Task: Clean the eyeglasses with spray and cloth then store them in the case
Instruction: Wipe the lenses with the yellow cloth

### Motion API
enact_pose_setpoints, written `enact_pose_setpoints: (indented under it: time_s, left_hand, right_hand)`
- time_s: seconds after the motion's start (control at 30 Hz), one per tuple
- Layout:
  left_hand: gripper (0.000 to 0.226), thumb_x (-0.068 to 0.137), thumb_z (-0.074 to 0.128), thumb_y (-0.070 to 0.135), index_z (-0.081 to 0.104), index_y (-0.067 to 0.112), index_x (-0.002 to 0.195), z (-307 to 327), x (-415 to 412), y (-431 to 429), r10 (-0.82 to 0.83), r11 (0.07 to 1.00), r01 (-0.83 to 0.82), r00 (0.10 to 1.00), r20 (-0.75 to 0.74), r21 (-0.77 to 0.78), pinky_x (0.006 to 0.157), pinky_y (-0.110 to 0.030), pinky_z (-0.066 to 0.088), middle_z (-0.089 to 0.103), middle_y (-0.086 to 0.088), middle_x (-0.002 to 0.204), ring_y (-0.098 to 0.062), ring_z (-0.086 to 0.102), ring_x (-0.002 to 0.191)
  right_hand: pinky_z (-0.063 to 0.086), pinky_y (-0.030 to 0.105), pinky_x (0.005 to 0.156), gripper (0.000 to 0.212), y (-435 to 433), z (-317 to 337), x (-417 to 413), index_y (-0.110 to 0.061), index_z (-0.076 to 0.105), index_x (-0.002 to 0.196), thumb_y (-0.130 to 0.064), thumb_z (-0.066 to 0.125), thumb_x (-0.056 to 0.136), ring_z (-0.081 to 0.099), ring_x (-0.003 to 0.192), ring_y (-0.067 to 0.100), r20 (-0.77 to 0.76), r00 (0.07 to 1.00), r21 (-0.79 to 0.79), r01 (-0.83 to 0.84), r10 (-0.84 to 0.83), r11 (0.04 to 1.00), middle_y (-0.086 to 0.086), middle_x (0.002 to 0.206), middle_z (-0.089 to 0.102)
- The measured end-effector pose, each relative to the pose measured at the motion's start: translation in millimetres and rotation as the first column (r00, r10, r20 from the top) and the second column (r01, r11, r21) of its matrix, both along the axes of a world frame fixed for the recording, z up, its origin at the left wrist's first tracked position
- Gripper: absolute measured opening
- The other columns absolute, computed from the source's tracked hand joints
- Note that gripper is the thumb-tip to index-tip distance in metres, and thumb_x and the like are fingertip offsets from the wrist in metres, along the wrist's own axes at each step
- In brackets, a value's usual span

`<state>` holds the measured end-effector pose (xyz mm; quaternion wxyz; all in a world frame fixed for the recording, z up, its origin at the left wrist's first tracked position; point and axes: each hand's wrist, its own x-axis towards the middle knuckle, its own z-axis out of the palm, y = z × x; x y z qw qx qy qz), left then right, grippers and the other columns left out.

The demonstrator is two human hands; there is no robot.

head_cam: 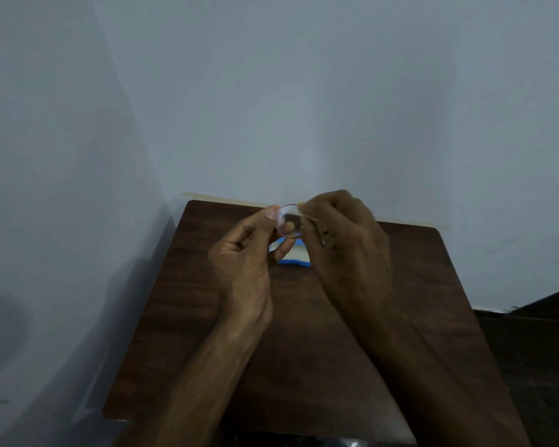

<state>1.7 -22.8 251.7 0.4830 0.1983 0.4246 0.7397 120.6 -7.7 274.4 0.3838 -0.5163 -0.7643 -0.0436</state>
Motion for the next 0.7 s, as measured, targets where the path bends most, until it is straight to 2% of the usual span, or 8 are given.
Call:
enact_pose_setpoints:
  time_s: [0.1,0.2,0.3,0.47,0.6,0.7]
  left_hand:
    - [0.016,0.092,0.073,0.011,0.08,0.004,0.105,-2.0,0.2,1.5,0.009,1.0,-0.009,1.0,-0.011,-0.006,0.072,-0.032,0.063,0.08,-0.014,0.099,-0.029,0.078,0.094]
    - [0.017,0.092,0.073,0.01,0.079,0.002,0.106,-0.3,1.2,1.6,0.01,1.0,-0.01,1.0,0.007,-0.016,0.07,-0.03,0.063,0.079,-0.016,0.102,-0.028,0.078,0.092]
    - [0.017,0.09,0.073,0.013,0.079,0.004,0.103,2.6,-0.4,2.8,-0.003,1.0,0.003,0.999,0.053,-0.011,0.07,-0.029,0.063,0.079,-0.014,0.099,-0.024,0.078,0.088]
    - [0.01,0.093,0.072,0.01,0.081,0.011,0.095,4.6,0.6,2.6,0.014,1.0,-0.014,1.0,0.0,0.004,0.07,-0.029,0.062,0.079,-0.012,0.092,-0.026,0.078,0.088]
    - [0.013,0.095,0.07,0.007,0.081,0.014,0.094,5.2,-1.3,2.9,0.006,1.0,-0.006,1.0,0.001,0.009,0.069,-0.029,0.063,0.08,-0.008,0.089,-0.025,0.077,0.085]
    - [0.016,0.094,0.07,0.007,0.082,0.017,0.089,7.1,1.9,1.7,-0.012,1.0,0.012,1.0,-0.019,0.01,0.067,-0.028,0.062,0.08,-0.007,0.086,-0.024,0.078,0.085]
  right_hand:
    - [0.052,0.037,0.071,0.008,5.9,-0.3,6.4,-0.013,0.075,0.1,-0.012,0.069,0.094,0.062,0.088,0.021,-0.037,0.999,0.009,0.035,-0.035,0.999,0.001,0.104,0.069]
    - [0.053,0.035,0.071,0.01,4.4,-0.2,6.0,-0.012,0.075,0.101,-0.009,0.073,0.091,0.063,0.089,0.021,-0.043,0.999,0.01,0.028,-0.027,1.0,0.003,0.105,0.07]
    - [0.05,0.033,0.072,0.009,-0.2,-2.8,5.0,-0.014,0.074,0.098,-0.01,0.072,0.091,0.062,0.089,0.022,-0.008,1.0,0.007,-0.007,0.007,1.0,0.001,0.105,0.069]
    - [0.048,0.034,0.073,0.01,1.2,-5.0,11.4,-0.015,0.073,0.097,-0.012,0.064,0.094,0.061,0.089,0.022,-0.034,0.999,0.023,0.033,-0.032,0.999,0.0,0.105,0.068]
    - [0.054,0.041,0.071,0.002,6.3,0.2,26.0,-0.01,0.076,0.096,-0.008,0.075,0.095,0.065,0.085,0.025,-0.16,0.985,0.114,0.088,-0.069,0.99,0.004,0.1,0.07]
    - [0.055,0.044,0.071,0.005,18.3,1.0,28.2,-0.009,0.076,0.098,-0.006,0.074,0.094,0.065,0.087,0.025,-0.14,0.982,0.086,0.143,-0.13,0.986,0.005,0.101,0.069]
